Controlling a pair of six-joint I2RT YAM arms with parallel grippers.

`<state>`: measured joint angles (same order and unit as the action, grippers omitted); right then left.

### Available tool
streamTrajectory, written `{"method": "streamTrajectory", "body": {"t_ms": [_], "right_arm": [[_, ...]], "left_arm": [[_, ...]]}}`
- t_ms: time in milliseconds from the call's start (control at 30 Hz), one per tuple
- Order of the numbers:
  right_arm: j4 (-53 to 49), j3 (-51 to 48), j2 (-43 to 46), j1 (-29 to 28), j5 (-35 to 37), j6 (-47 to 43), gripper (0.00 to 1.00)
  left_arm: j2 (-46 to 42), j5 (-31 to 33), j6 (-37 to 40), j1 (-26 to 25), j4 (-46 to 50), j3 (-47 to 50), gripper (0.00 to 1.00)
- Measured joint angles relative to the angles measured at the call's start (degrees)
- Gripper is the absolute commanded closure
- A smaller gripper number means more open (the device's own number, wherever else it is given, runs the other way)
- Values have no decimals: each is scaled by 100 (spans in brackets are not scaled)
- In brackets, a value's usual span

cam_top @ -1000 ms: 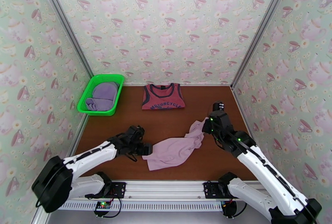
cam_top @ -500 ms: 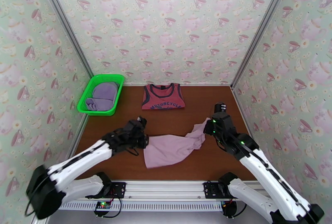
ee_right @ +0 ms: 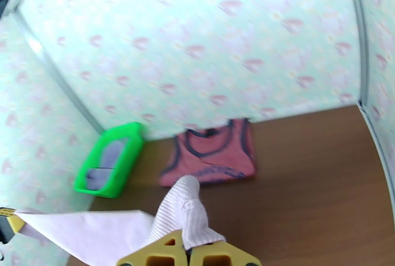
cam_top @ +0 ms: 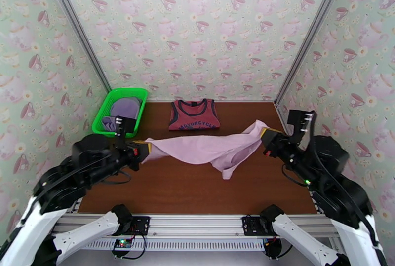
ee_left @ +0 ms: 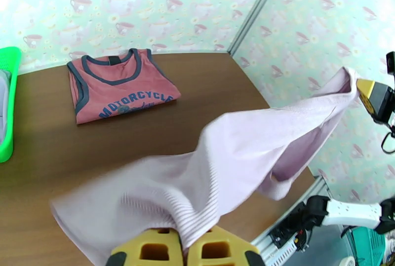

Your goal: Fold and stack the mixed laundry pile

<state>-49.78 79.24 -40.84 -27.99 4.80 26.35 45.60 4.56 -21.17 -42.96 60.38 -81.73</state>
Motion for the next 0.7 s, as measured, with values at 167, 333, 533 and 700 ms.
{"method": "streamTrajectory", "body": {"t_ms": [167,333,533,700], "right_arm": [[-90,44,61,0,-151,2,100],[-28,-138,-197,0,-125,-22,100],[374,81,-1563,0,42,-398,100],[697,1126,-3060,87,98,-833,100]], "left_arm": [[-116,136,66,0,496,-389,100],[146,507,219,0,623,-348,100],[1309,872,721,463,302,-476,100],[2699,769,1241,1364,-247,-1309,100]]}}
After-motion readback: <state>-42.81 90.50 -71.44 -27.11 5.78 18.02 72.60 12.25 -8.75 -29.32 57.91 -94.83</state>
